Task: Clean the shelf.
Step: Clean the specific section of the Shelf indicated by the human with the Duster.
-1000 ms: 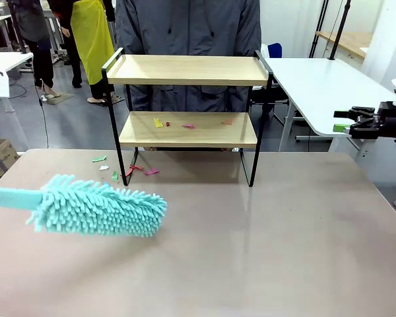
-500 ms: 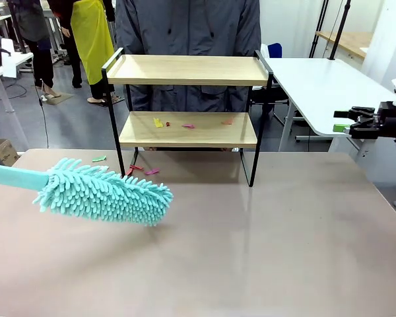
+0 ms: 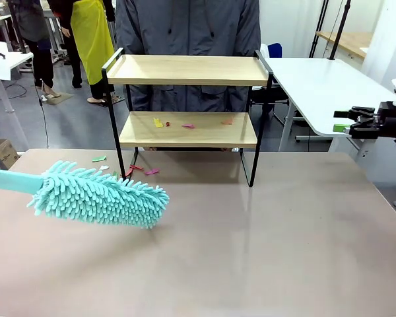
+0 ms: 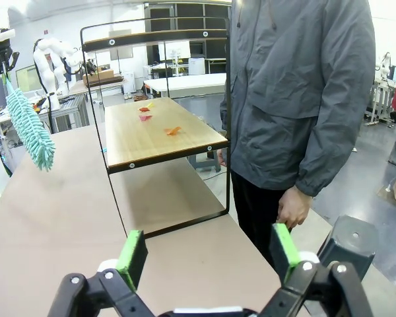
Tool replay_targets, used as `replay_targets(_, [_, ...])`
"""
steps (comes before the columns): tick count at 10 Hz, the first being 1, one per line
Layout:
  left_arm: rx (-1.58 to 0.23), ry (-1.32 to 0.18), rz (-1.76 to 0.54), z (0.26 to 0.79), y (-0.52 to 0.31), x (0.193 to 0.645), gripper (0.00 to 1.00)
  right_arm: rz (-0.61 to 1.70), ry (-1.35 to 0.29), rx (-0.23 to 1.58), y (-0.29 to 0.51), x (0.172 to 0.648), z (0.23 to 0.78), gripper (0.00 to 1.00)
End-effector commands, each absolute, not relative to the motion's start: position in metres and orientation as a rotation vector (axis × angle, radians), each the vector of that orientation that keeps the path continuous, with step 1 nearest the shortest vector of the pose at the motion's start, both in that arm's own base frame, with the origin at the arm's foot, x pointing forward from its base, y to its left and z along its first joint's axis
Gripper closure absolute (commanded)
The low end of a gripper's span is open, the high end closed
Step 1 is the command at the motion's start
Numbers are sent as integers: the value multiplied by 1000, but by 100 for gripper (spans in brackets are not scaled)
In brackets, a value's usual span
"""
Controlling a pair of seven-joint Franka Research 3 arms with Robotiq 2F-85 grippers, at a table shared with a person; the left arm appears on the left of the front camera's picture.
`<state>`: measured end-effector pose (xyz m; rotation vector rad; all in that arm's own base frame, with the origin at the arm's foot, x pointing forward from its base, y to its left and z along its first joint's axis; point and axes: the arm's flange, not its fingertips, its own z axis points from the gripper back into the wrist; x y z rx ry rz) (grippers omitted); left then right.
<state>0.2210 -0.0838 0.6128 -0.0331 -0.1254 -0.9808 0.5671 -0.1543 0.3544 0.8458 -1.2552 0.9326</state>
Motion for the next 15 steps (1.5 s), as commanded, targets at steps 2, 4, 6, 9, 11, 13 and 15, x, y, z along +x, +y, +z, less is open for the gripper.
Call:
replay_targets(2, [-37,-130,-965,612,-83,218,87,937,-1258,846,-152,567,357,0])
replay_targets(4, [-37,-130,-965,612,-83,218,87,937,-1258,846,-152,567,357,0])
replay_targets(6, [-37,-130,-965,612,-83,218,87,937,-1258,846,-152,567,357,0])
replay_targets(9, [-37,-130,-965,612,-83,218,87,937,-1258,846,-152,567,357,0])
replay_targets(11, [-37,-130,-965,612,-83,218,87,937,-1258,846,-152,567,357,0])
replay_targets(13, [-37,-130,-965,612,-83,218,87,937,-1258,846,-152,567,357,0])
replay_targets(15, [-37,-130,-965,612,-83,218,87,937,-1258,846,-152,567,357,0])
